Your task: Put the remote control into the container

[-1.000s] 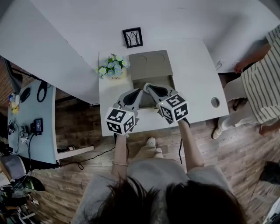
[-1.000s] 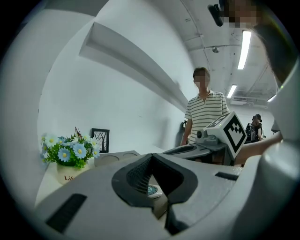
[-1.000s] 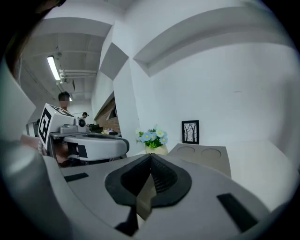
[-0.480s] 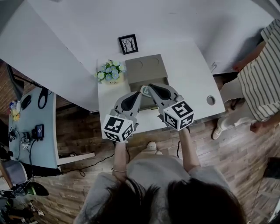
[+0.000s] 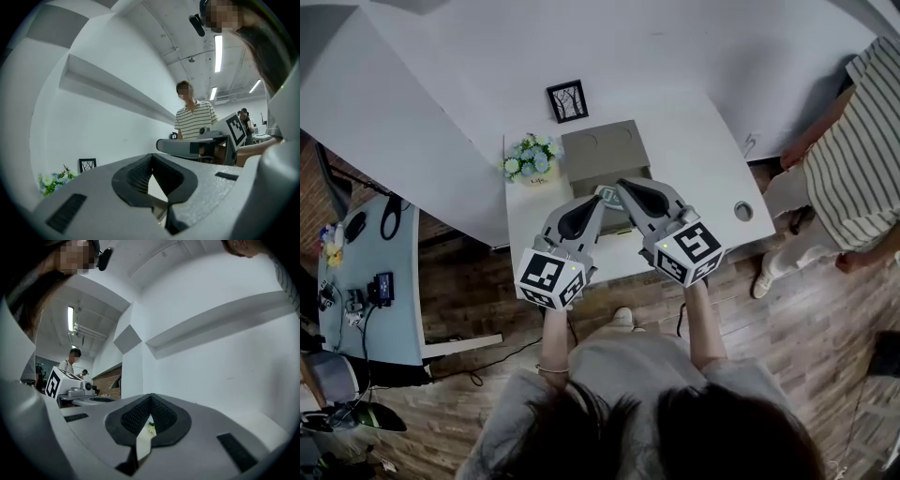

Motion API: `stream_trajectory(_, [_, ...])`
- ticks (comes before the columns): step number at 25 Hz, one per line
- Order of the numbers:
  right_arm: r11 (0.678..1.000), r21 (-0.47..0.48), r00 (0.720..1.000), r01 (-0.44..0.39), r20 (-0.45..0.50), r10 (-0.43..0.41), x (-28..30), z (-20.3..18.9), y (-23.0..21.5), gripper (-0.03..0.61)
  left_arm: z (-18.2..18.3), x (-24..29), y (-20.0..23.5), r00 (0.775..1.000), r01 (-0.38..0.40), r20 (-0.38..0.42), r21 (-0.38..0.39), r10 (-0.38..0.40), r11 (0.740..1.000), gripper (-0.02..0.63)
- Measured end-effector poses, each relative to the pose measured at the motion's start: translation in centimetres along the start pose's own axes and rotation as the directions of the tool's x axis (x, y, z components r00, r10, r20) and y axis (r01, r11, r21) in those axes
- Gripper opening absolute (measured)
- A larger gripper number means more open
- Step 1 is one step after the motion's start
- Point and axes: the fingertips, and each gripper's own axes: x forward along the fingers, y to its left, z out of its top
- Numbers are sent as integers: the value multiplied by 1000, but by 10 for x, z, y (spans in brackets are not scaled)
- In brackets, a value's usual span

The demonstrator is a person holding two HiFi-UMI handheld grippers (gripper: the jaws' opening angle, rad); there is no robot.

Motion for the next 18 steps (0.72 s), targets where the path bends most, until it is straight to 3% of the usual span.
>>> stream_trajectory(18, [1000, -22, 999, -16, 33, 17, -22, 12, 17, -2, 16, -11, -22, 1000, 3, 29, 33, -4, 999, 5])
